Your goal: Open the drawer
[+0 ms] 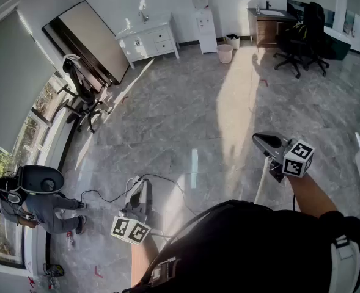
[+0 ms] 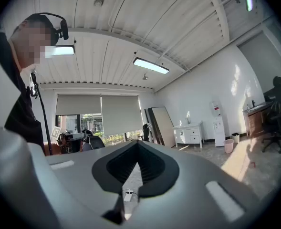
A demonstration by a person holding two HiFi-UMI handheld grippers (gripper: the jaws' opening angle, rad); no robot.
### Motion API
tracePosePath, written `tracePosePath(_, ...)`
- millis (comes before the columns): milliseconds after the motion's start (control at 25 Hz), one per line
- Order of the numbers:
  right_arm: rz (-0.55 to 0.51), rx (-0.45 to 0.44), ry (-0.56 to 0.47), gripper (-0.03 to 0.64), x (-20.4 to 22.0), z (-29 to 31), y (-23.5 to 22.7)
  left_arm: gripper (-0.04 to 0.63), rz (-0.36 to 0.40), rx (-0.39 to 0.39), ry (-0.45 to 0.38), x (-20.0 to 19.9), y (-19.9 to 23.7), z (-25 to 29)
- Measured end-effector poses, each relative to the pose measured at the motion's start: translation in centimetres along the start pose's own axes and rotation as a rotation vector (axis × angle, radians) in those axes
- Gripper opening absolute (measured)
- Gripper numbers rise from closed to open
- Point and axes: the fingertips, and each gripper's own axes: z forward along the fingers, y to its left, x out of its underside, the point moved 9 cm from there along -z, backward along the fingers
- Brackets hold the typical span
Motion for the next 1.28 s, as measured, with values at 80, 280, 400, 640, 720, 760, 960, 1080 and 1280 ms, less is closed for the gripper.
tracePosePath(80, -0.003, -0.004, 0.001, -0.008, 0.2, 0.1, 0.1, -0.008, -0.002, 0.003, -0.001, 0.1, 0.0, 0.0)
tracePosePath(280, -0.011, -0.011, 0.005, -0.008, 0.0, 0.0, 0.4, -0.008, 0.000, 0.015, 0.003, 0.1, -0.3, 0.1)
tracePosePath(400, -0.012, -0.012, 0.002, -0.008, 0.0, 0.1, 0.3, -0.008, 0.000, 0.020, 0.002, 0.0, -0.2, 0.3)
tracePosePath(640, -0.006, -0.010, 0.001, -0.008, -0.3, 0.7, 0.4, -0.008, 0.000, 0.021, 0.004, -0.4, 0.4, 0.3)
tracePosePath(720, 0.004, -0.012, -0.007, -0.008, -0.3, 0.8, 0.3, -0.008, 0.001, 0.023, 0.001, -0.3, 0.5, 0.4)
tracePosePath(760, 0.011, -0.012, -0.014, -0.008, -0.3, 0.8, 0.2, -0.008, 0.000, 0.023, -0.001, -0.3, 0.5, 0.4)
tracePosePath(960, 0.014, -0.016, -0.027, -0.006, -0.5, 1.6, 0.3, -0.008, 0.003, 0.025, -0.003, -0.4, 1.2, 0.3)
tracePosePath(1080, 0.009, -0.024, -0.027, -0.006, -0.9, 2.2, 0.4, -0.008, 0.003, 0.024, -0.005, -0.9, 1.6, 0.3)
tracePosePath(1280, -0.002, -0.037, -0.023, -0.006, -0.8, 2.9, 0.7, -0.008, 0.003, 0.016, -0.010, -0.8, 2.2, -0.1)
